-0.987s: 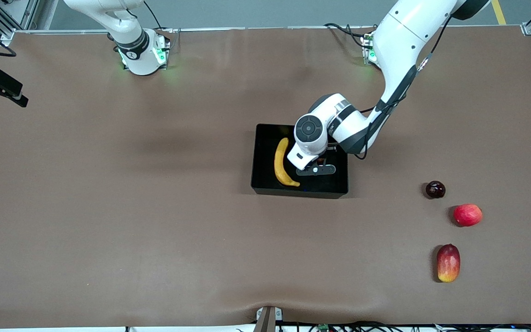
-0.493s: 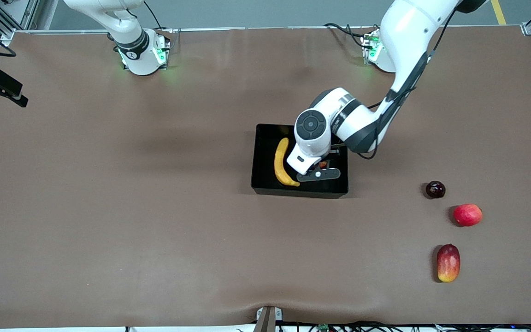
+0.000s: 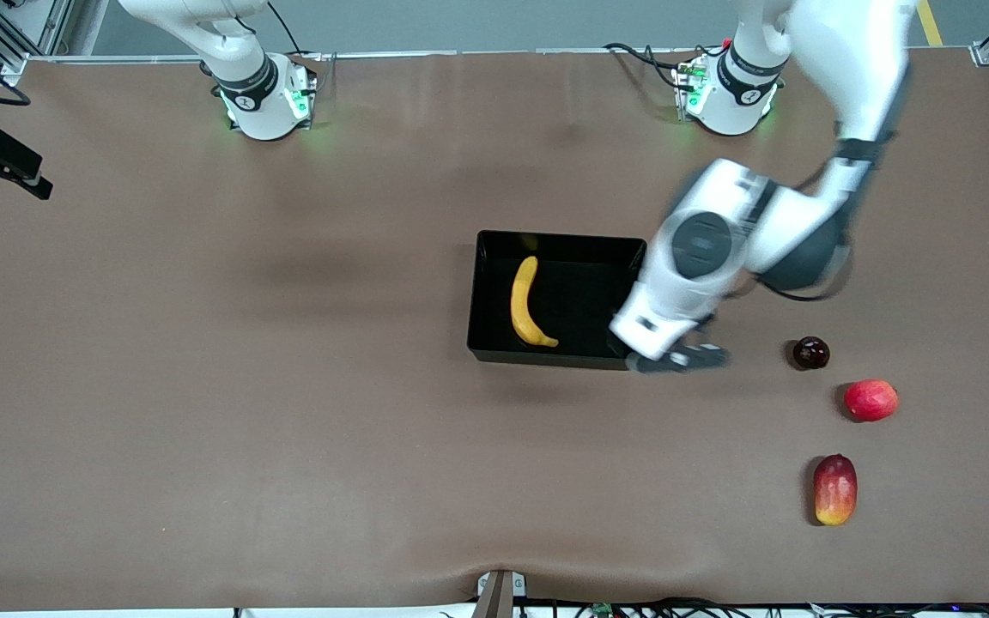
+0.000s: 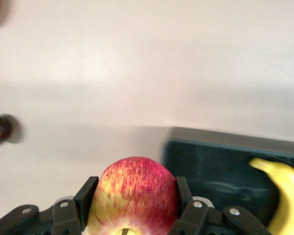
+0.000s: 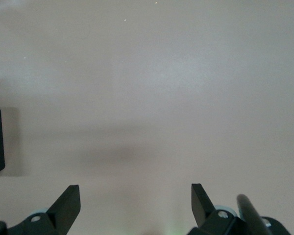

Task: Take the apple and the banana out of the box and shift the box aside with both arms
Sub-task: 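Lift the apple out of the tray and carry it beside the plum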

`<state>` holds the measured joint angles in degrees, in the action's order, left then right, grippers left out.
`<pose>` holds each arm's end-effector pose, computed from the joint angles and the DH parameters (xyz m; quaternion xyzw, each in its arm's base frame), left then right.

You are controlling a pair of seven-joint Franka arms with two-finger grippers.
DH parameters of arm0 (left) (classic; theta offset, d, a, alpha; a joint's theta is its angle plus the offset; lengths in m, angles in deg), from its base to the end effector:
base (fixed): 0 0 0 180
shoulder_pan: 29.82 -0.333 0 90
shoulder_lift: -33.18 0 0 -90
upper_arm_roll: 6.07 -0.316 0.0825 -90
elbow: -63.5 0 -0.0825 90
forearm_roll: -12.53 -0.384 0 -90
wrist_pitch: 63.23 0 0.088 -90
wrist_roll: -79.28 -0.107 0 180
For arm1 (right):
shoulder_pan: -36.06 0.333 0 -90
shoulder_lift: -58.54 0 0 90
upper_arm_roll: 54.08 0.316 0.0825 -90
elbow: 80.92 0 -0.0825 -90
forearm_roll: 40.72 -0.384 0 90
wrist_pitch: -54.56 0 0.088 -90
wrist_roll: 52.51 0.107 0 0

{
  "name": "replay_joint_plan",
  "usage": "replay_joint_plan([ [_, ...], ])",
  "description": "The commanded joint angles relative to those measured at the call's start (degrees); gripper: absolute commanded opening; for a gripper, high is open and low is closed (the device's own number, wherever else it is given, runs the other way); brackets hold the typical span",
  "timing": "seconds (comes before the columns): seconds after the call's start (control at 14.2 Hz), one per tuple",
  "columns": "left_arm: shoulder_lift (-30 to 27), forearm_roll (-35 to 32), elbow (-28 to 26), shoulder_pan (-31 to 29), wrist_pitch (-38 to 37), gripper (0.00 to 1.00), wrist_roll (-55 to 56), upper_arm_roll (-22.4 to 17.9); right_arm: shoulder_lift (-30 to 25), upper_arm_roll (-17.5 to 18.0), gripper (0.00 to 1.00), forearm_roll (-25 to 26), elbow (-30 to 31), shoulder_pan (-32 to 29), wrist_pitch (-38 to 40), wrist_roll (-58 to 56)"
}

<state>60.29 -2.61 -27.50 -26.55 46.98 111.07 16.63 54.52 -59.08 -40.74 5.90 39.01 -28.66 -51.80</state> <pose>0.6215 -0.2452 0.3701 -0.9982 -0.0141 0.0268 0.0516 0.5192 -0.0205 0.6775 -0.9997 0.0240 -0.0036 0.0032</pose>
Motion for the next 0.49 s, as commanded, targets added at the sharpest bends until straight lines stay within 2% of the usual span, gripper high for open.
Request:
replay_joint_plan([
  [0.0,0.74,0.90,-0.24,-5.19,0.26,0.00,-7.25,0.42,0.33,-0.01,1.00,-0.77,-0.86,-0.22,0.25,0.08],
  [0.42,8.64,-1.98,-1.03,-11.27,7.38,0.00,-12.72,-0.20,0.33,0.08,1.00,-0.77,-0.86,-0.14,0.25,0.08],
])
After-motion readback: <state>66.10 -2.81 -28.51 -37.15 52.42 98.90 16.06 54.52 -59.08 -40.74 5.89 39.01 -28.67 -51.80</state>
